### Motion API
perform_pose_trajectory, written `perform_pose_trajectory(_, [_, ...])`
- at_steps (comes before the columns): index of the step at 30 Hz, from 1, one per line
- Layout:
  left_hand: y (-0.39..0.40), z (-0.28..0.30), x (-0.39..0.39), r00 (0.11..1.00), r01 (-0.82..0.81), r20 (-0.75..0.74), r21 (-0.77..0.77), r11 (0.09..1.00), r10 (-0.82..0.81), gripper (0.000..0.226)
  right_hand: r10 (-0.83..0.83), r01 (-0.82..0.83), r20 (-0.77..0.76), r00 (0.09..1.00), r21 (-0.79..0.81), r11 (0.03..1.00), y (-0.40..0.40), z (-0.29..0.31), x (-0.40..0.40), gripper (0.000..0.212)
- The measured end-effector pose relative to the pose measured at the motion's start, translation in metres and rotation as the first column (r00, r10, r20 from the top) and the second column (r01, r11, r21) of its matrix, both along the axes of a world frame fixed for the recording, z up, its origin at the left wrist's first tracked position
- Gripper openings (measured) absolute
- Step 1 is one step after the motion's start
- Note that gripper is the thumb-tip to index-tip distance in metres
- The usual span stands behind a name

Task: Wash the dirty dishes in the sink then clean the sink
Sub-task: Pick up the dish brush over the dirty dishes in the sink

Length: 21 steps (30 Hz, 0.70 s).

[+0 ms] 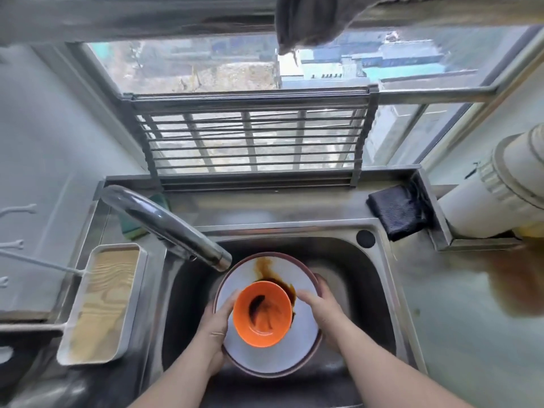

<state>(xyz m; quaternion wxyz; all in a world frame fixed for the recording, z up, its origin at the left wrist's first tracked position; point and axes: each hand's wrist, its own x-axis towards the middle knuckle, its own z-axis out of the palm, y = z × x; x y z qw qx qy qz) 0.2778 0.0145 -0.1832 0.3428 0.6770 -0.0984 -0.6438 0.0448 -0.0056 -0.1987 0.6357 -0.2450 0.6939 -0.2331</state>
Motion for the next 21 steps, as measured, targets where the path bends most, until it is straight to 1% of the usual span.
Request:
perform_pose_trajectory(2, [0.004, 0.003, 0.002, 0.999, 0.027, 0.015, 0.062, 0.998, -0.028, 0.061, 0.086, -0.086, -0.043, 0.995, 0.006, 0.996, 0.003, 0.001, -0.002, 0.08])
perform_pose_trajectory(4, [0.008, 0.007, 0.003, 0.995, 0.06, 0.068, 0.094, 0.994, -0.067, 0.059, 0.152, -0.15, -0.085, 0.985, 0.029, 0.988, 0.006, 0.007, -0.003, 0.088])
perform_pose_trajectory(6, [0.011, 0.016, 0.006, 0.983, 0.093, 0.158, 0.041, 0.995, -0.098, 0.053, 0.17, -0.162, -0.145, 0.975, 0.066, 0.985, 0.008, 0.02, -0.004, 0.094])
perform_pose_trajectory(7, [0.013, 0.023, 0.008, 0.957, 0.141, 0.254, 0.012, 0.99, -0.14, 0.051, 0.179, -0.168, -0.193, 0.965, 0.074, 0.983, 0.009, 0.03, -0.006, 0.095])
perform_pose_trajectory(8, [0.016, 0.031, 0.01, 0.905, 0.204, 0.379, 0.013, 0.979, -0.194, 0.05, 0.19, -0.178, -0.241, 0.952, 0.07, 0.982, 0.011, 0.04, -0.008, 0.094])
perform_pose_trajectory(9, [0.019, 0.039, 0.013, 0.83, 0.274, 0.497, 0.036, 0.961, -0.255, 0.05, 0.189, -0.181, -0.273, 0.943, 0.055, 0.982, 0.013, 0.052, -0.011, 0.092])
perform_pose_trajectory(10, [0.023, 0.045, 0.015, 0.751, 0.349, 0.575, 0.07, 0.935, -0.323, 0.046, 0.181, -0.177, -0.286, 0.941, 0.042, 0.983, 0.017, 0.065, -0.014, 0.09])
perform_pose_trajectory(11, [0.029, 0.05, 0.017, 0.692, 0.415, 0.611, 0.1, 0.904, -0.385, 0.042, 0.17, -0.169, -0.285, 0.943, 0.03, 0.985, 0.023, 0.079, -0.018, 0.089])
perform_pose_trajectory(12, [0.033, 0.054, 0.018, 0.651, 0.476, 0.612, 0.132, 0.869, -0.449, 0.04, 0.164, -0.165, -0.282, 0.945, 0.022, 0.986, 0.03, 0.094, -0.023, 0.087])
perform_pose_trajectory(15, [0.04, 0.064, 0.013, 0.615, 0.576, 0.517, 0.221, 0.787, -0.595, 0.03, 0.161, -0.153, -0.282, 0.946, 0.052, 0.987, 0.057, 0.126, -0.043, 0.076])
perform_pose_trajectory(18, [0.037, 0.072, 0.004, 0.534, 0.611, 0.554, 0.27, 0.744, -0.639, 0.02, 0.182, -0.162, -0.256, 0.949, 0.096, 0.982, 0.079, 0.147, -0.056, 0.068])
perform_pose_trajectory(21, [0.029, 0.081, -0.007, 0.509, 0.614, 0.577, 0.278, 0.739, -0.639, 0.013, 0.185, -0.165, -0.265, 0.946, 0.094, 0.982, 0.087, 0.155, -0.055, 0.06])
